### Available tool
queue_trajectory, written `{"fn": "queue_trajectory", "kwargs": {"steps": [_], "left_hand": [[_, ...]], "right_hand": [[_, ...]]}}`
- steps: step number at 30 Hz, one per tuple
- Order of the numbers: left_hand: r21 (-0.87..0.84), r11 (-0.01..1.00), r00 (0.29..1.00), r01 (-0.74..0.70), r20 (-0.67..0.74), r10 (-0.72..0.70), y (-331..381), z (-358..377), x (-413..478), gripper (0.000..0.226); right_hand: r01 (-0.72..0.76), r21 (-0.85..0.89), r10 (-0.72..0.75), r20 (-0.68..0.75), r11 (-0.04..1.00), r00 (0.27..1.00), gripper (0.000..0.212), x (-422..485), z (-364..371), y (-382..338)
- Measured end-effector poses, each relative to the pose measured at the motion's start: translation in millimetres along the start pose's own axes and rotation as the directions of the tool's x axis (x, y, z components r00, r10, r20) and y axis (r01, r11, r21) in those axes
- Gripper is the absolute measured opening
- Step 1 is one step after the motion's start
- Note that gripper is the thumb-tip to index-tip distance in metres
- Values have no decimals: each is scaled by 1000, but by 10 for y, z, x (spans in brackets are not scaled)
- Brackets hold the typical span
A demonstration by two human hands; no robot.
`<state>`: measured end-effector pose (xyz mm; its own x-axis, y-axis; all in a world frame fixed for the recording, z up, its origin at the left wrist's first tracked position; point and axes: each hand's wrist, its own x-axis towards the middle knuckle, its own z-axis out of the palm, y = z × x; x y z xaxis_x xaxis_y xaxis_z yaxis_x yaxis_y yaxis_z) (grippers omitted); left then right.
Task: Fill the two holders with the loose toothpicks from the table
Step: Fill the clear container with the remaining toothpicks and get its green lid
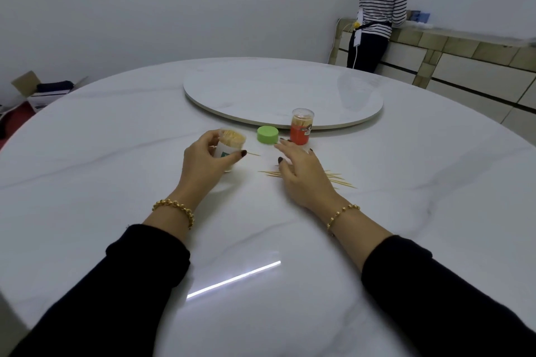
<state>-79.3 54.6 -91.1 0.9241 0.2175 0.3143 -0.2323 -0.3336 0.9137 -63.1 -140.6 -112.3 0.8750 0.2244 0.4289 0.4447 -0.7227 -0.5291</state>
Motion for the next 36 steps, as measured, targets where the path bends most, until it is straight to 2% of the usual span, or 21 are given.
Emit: {"fn": "queue_trajectory", "kwargs": {"steps": [2,5,13,21,26,28,30,32,34,36], "left_hand": [[3,1000,1000,8,-20,-8,-17,-23,25,44],[4,1000,1000,6,-18,-6,-20,-16,25,45],[12,1000,1000,-21,0,21,-5,8,13,44],[6,999,998,-40,50,39,13,43,-31,41],[-10,999,997,-46,69,47,37,53,-51,40],[-12,999,996,-50,70,51,42,52,-52,40],[-12,998,996,-54,76,54,43,60,-57,41],[-7,998,995,-59,83,59,45,71,-63,41],[-4,998,995,-60,85,60,43,83,-62,42],[8,998,994,-66,89,65,39,97,-62,44]], "right_hand": [[7,-94,2,90,996,996,44,35,52,-1],[52,-201,-23,146,978,989,45,121,109,-55],[126,-344,-23,288,931,957,42,310,292,-292],[116,-463,18,275,879,961,40,214,11,-63],[6,-321,-4,9,947,1000,37,99,-174,215],[-39,-240,28,-52,970,998,31,89,-195,258],[-119,-183,115,-33,976,993,26,100,-182,263],[-162,-186,176,62,969,982,27,107,-146,247],[-147,-182,174,146,972,974,27,85,-137,225],[-103,-160,133,188,982,973,36,50,-171,167]]}}
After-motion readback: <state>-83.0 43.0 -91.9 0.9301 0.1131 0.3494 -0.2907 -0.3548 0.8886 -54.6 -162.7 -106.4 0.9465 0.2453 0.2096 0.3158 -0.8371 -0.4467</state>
